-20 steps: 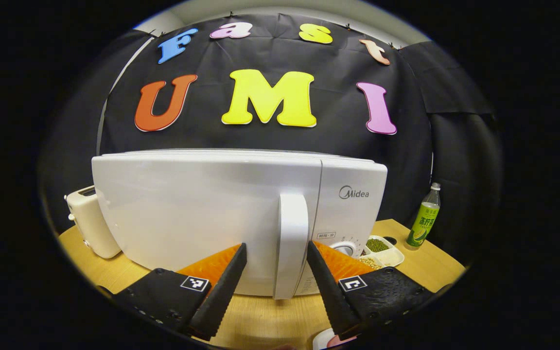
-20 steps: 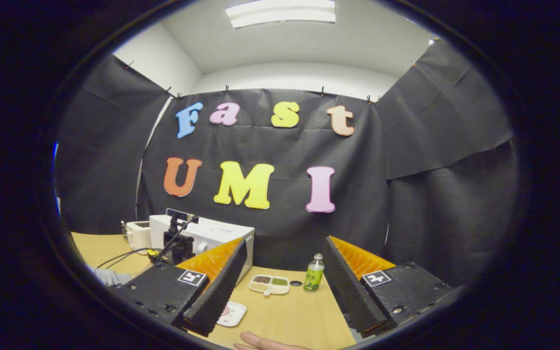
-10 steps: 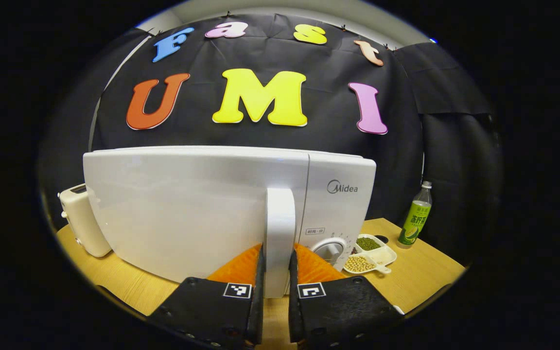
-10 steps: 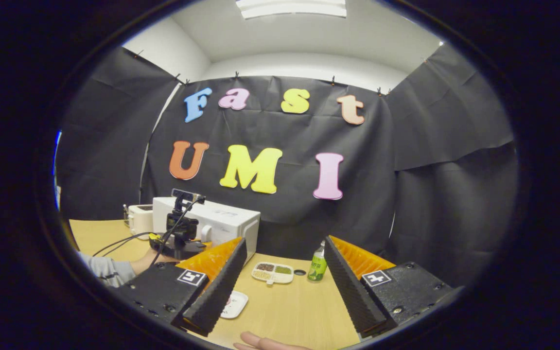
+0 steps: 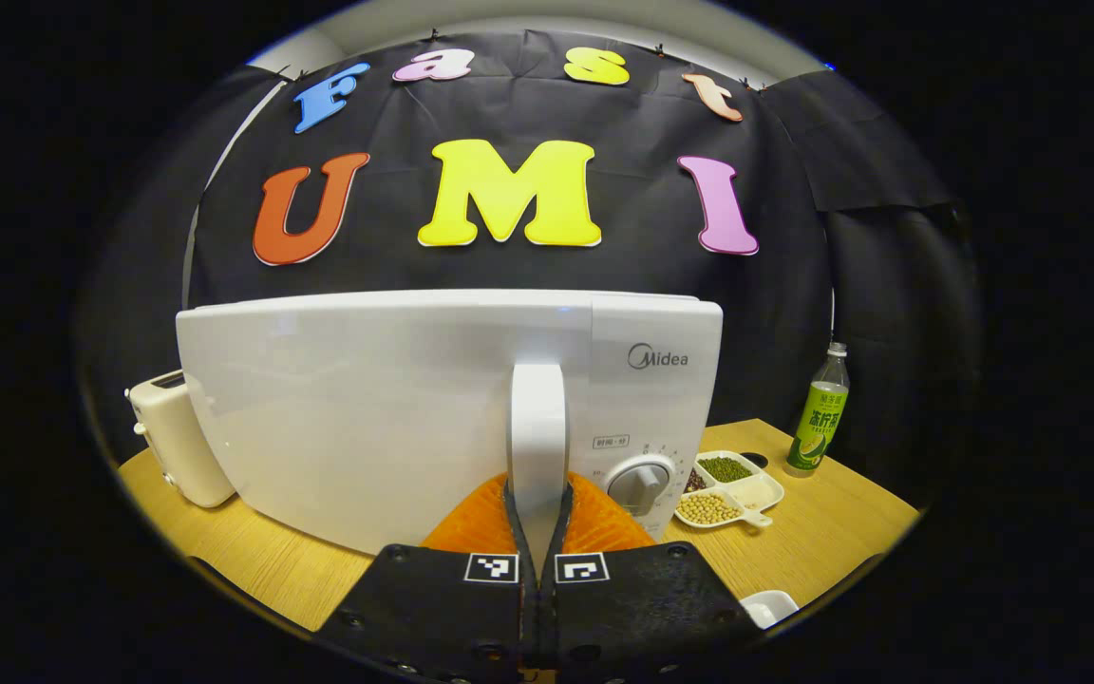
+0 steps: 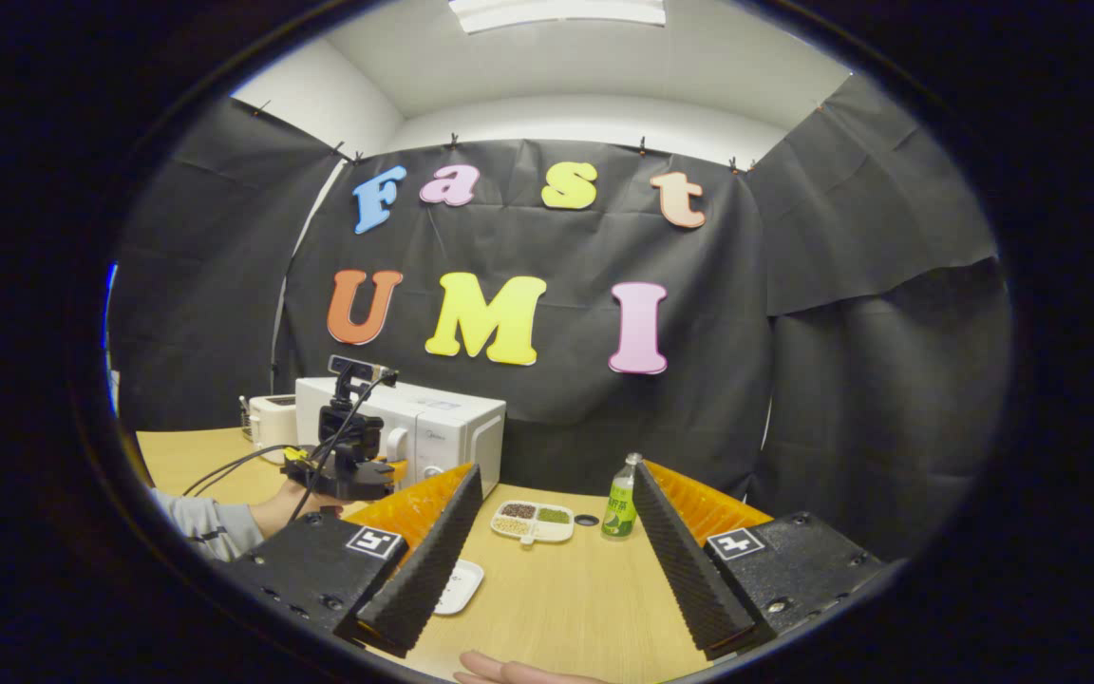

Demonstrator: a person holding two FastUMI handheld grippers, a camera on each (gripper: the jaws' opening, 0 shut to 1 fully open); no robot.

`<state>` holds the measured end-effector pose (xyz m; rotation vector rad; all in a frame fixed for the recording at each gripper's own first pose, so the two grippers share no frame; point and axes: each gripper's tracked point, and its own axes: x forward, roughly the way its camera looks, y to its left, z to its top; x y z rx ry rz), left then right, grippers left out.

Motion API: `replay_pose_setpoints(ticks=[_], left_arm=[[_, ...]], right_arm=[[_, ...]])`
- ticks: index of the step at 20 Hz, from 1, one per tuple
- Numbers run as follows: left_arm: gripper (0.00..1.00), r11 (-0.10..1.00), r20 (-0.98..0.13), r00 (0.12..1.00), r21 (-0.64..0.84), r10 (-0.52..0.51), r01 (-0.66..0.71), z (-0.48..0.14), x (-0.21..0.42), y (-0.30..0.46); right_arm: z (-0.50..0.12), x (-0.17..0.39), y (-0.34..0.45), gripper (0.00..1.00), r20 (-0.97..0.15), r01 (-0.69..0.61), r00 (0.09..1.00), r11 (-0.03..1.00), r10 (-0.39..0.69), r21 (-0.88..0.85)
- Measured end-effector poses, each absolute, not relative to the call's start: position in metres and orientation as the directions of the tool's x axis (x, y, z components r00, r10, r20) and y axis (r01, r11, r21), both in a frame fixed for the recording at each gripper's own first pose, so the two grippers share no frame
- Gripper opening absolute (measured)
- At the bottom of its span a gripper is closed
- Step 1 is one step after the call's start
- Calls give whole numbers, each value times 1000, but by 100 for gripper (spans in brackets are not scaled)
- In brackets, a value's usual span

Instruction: Open the microwave oven with the left hand, put the food in, and close the microwave oven.

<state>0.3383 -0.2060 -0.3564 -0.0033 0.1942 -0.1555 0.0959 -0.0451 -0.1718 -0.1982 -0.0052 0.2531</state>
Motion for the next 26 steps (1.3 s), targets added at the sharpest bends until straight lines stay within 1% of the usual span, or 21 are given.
replay_pose_setpoints(ticks=[2, 3, 6, 7, 8, 10, 11, 12, 13, 14, 15, 16, 17, 19, 20, 21, 22, 23, 24, 25, 26], left_arm=[[0, 984, -173, 969, -15, -175, 175, -355, 314, -199], [0, 981, -175, 966, -23, -192, 191, -356, 301, -195], [0, 966, -182, 949, -47, -259, 255, -353, 262, -178], [0, 962, -181, 945, -36, -271, 269, -352, 248, -169], [0, 961, -184, 944, -27, -275, 275, -351, 235, -158], [0, 959, -190, 941, -11, -279, 283, -349, 212, -139], [0, 956, -207, 935, -20, -289, 291, -352, 201, -130], [0, 953, -207, 931, -32, -300, 300, -350, 192, -121], [0, 951, -213, 928, -35, -306, 306, -350, 183, -112], [0, 951, -213, 928, -26, -306, 308, -349, 174, -102], [0, 952, -209, 930, -15, -303, 307, -347, 167, -91], [0, 952, -214, 930, -7, -299, 305, -349, 159, -79], [0, 953, -213, 931, -9, -297, 302, -349, 152, -68], [7, 959, -220, 935, -23, -279, 281, -349, 136, -42], [12, 969, -218, 944, -24, -246, 247, -348, 128, -22], [16, 979, -211, 957, -21, -201, 201, -345, 121, 1], [29, 987, -234, 959, -33, -162, 158, -347, 108, 24], [41, 991, -244, 960, -39, -135, 130, -347, 97, 41], [52, 995, -234, 967, -37, -101, 95, -341, 86, 58], [57, 996, -235, 968, -35, -85, 79, -336, 73, 70], [68, 998, -222, 973, -27, -59, 54, -326, 61, 81]], right_arm=[[-174, 95, -46, 96, -24, -247, 969, 951, 247, -186], [-176, 93, -48, 100, -31, -243, 970, 953, 241, -181], [-175, 79, -50, 100, -51, -220, 975, 963, 215, -153], [-174, 72, -47, 96, -53, -219, 976, 963, 213, -156], [-171, 65, -42, 100, -50, -225, 974, 961, 219, -159], [-168, 51, -37, 96, -50, -229, 973, 960, 224, -159], [-167, 45, -35, 100, -47, -231, 973, 962, 227, -144], [-169, 39, -31, 96, -56, -238, 971, 963, 233, -123], [-175, 33, -26, 100, -67, -248, 968, 963, 242, -101], [-180, 27, -22, 96, -80, -258, 964, 963, 252, -79], [-184, 22, -18, 96, -91, -268, 961, 961, 262, -64], [-187, 19, -15, 100, -100, -272, 959, 961, 266, -54], [-189, 17, -15, 96, -105, -272, 958, 961, 265, -51], [-191, 17, -12, 96, -110, -268, 959, 961, 261, -61], [-191, 18, -10, 96, -111, -268, 959, 961, 259, -70], [-191, 19, -8, 100, -112, -269, 959, 960, 260, -76], [-192, 21, -5, 100, -116, -273, 958, 959, 264, -79], [-194, 22, -1, 96, -120, -281, 955, 956, 271, -78], [-194, 25, 4, 96, -126, -290, 952, 954, 279, -76], [-197, 30, 8, 96, -135, -297, 949, 952, 285, -76], [-199, 37, 12, 100, -147, -302, 946, 950, 289, -77]])
